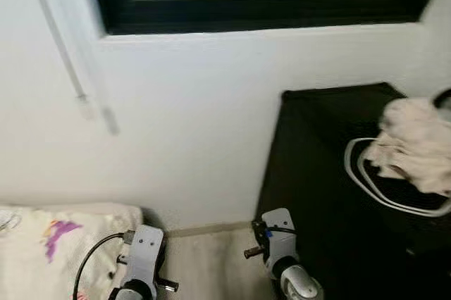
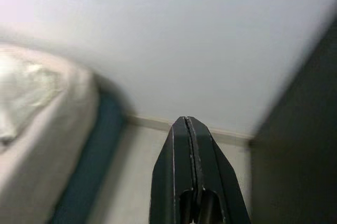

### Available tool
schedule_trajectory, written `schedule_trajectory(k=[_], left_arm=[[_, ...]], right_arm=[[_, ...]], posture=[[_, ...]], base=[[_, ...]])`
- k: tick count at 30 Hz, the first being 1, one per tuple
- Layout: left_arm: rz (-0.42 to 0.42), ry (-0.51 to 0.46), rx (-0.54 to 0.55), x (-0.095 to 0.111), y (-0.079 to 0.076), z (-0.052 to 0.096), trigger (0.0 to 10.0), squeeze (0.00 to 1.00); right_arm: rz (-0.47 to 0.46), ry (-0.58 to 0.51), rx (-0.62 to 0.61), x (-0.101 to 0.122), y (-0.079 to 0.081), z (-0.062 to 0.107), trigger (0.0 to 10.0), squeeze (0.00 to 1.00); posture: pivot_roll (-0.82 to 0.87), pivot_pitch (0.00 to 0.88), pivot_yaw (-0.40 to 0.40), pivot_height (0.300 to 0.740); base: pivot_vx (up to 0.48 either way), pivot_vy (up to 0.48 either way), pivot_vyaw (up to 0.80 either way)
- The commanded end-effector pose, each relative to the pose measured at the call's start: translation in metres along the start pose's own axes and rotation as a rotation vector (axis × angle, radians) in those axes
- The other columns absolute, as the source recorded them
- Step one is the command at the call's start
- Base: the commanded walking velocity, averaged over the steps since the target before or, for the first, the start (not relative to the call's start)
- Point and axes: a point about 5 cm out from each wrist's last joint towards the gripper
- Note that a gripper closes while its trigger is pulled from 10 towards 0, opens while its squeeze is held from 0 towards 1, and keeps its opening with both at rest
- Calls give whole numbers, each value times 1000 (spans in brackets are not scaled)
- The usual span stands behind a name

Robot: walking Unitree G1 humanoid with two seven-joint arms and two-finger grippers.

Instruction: Clean up the room

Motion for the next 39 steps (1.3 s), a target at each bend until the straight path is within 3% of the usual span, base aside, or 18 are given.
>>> schedule_trajectory(k=[1,14,29,39], left_arm=[[-1,21,1,-4,2,3,10000,0],[-1,16,-14,-4,-1,3,10000,0],[-24,24,-32,-4,-1,1,10000,0],[-25,26,-30,-3,-3,1,10000,0]], right_arm=[[2,32,1,-7,0,4,10000,0],[4,19,-4,-6,0,5,10000,0],[-43,24,-26,-8,-2,6,10000,0],[-48,24,-29,-8,-3,6,10000,0]], posture=[[-23,125,-20,740],[-26,110,-16,740],[-25,111,-14,740],[-26,113,-15,740]], base=[[0,0,800],[0,0,800],[0,0,0],[0,-480,0]])
Point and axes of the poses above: a point about 5 cm out from each wrist's last joint towards the gripper, its own z axis pointing back from the gripper into the wrist, its own x axis along the axis of the wrist's last joint, y = z × x, and after that the axes turned 2 degrees about z, right-handed
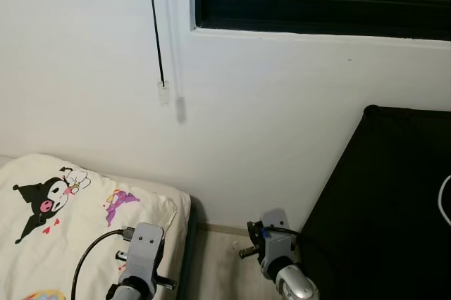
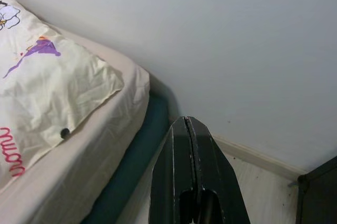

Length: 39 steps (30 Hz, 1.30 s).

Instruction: Clean up the room

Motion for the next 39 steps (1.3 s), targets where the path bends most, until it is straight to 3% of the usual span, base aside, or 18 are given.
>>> schedule_trajectory(k=[1,6,12,30,39], left_arm=[[1,33,-8,-6,-3,2,10000,0],[24,55,23,-8,0,2,10000,0],[67,80,39,-10,4,2,10000,0],[26,54,29,-8,3,3,10000,0],[21,55,19,-9,-1,3,10000,0]], right_arm=[[-18,26,-18,-6,-4,4,10000,0],[-18,27,-17,-6,-5,4,10000,0],[-19,27,-13,-6,-5,4,10000,0],[-1,32,-9,-6,-5,3,10000,0],[40,38,6,-6,-4,3,10000,0]], posture=[[-27,114,-16,740],[-26,116,-20,740],[-25,119,-22,740],[-25,123,-17,740],[-25,121,-18,740]], base=[[0,-480,0],[0,-254,0],[0,480,0],[0,0,0],[0,0,740]])
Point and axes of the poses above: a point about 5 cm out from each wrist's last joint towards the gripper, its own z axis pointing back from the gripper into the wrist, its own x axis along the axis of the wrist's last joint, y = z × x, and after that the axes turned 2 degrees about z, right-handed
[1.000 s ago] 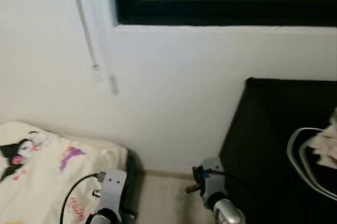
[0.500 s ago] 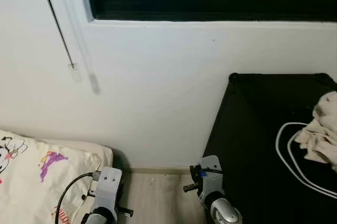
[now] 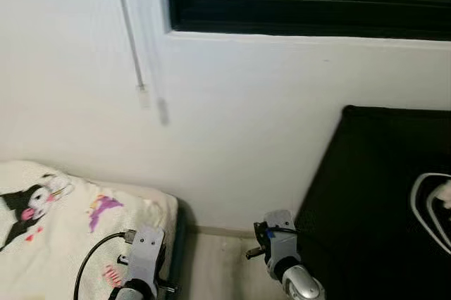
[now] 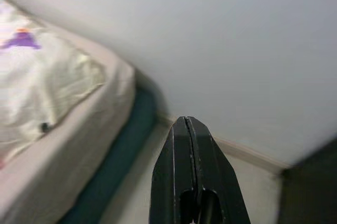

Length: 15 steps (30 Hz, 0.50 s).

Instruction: Clean up the room

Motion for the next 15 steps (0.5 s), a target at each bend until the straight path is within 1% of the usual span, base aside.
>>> schedule_trajectory(k=[1,15], left_arm=[[-4,19,-6,-5,0,2,10000,0],[-2,20,-36,-5,-5,2,10000,0]], right_arm=[[5,23,10,-5,3,2,10000,0],[5,24,6,-6,4,3,10000,0]], posture=[[-25,121,-18,740],[-27,110,-14,740]], base=[[0,0,800],[0,0,800]])
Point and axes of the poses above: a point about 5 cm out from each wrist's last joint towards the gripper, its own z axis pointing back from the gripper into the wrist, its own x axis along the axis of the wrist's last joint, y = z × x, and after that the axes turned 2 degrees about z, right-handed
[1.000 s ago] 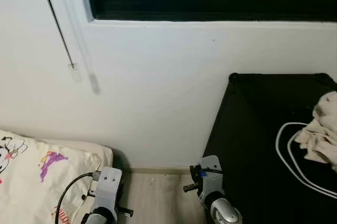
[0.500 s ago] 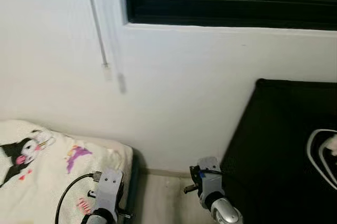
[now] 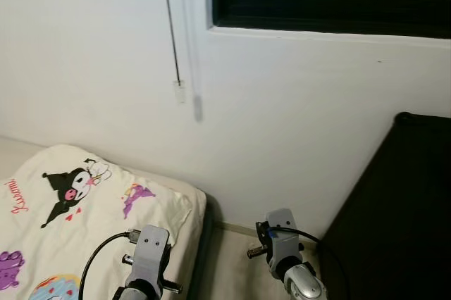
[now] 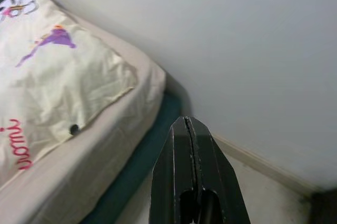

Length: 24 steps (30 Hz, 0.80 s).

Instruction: Clean up the room

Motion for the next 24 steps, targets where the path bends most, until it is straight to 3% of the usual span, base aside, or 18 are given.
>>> schedule_trajectory(k=[1,6,9,17,24], left_arm=[[-2,22,-7,-5,0,3,10000,0],[-3,25,-11,-6,0,3,10000,0],[-2,26,-15,-6,-1,3,10000,0],[-24,18,-28,-4,-2,2,10000,0],[-19,21,-30,-4,-3,2,10000,0]], right_arm=[[2,23,12,-6,4,3,10000,0],[0,23,10,-6,4,3,10000,0],[-44,21,-11,-7,3,4,10000,0],[-39,18,-14,-7,2,4,10000,0],[-45,19,-16,-7,2,3,10000,0]], posture=[[-26,109,-13,740],[-25,107,-12,740],[-24,107,-12,740],[-24,112,-10,740],[-25,115,-10,740]], base=[[0,0,800],[0,0,800],[0,0,0],[0,0,0],[0,-442,0]])
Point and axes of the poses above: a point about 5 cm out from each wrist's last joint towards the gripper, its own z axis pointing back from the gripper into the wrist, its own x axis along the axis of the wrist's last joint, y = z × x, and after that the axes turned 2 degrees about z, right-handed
